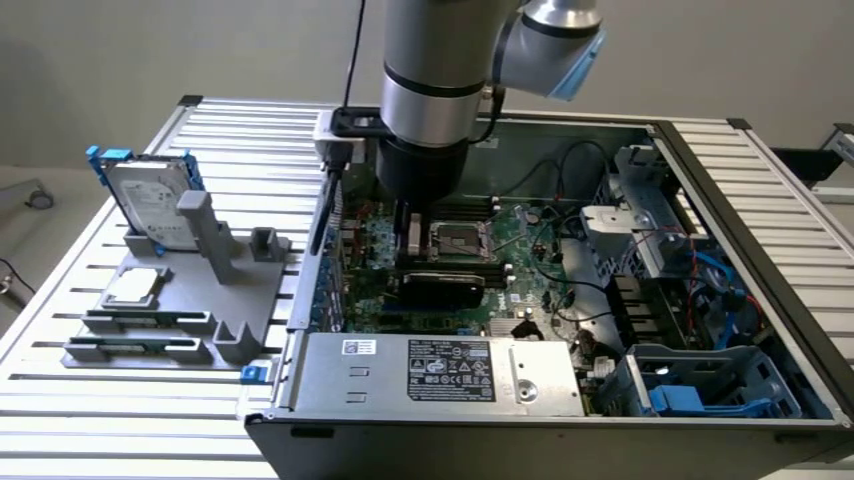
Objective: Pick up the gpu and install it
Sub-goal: 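Press down on the gpu until it lock into place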
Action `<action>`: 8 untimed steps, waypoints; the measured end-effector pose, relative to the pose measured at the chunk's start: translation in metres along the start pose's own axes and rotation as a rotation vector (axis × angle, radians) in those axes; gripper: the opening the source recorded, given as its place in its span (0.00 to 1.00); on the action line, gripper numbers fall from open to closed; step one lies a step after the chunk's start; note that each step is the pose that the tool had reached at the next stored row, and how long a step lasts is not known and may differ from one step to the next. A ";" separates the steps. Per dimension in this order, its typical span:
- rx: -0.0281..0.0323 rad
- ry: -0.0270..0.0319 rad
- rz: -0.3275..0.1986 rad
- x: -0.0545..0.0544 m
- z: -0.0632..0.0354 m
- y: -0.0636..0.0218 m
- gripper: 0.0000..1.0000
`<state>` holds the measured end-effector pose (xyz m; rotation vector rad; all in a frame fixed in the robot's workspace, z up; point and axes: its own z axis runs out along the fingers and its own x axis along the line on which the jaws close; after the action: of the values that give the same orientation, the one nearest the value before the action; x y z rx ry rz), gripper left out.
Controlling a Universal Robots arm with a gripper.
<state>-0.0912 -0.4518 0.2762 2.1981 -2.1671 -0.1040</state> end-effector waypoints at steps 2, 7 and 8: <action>0.0032 0.0001 0.000 -0.001 0.0014 0.0002 0.11; 0.0089 0.0001 -0.001 -0.002 0.0041 0.0013 0.11; 0.0097 0.0001 -0.001 -0.002 0.0046 0.0017 0.11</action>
<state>-0.0933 -0.4498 0.2718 2.2039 -2.1714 -0.0935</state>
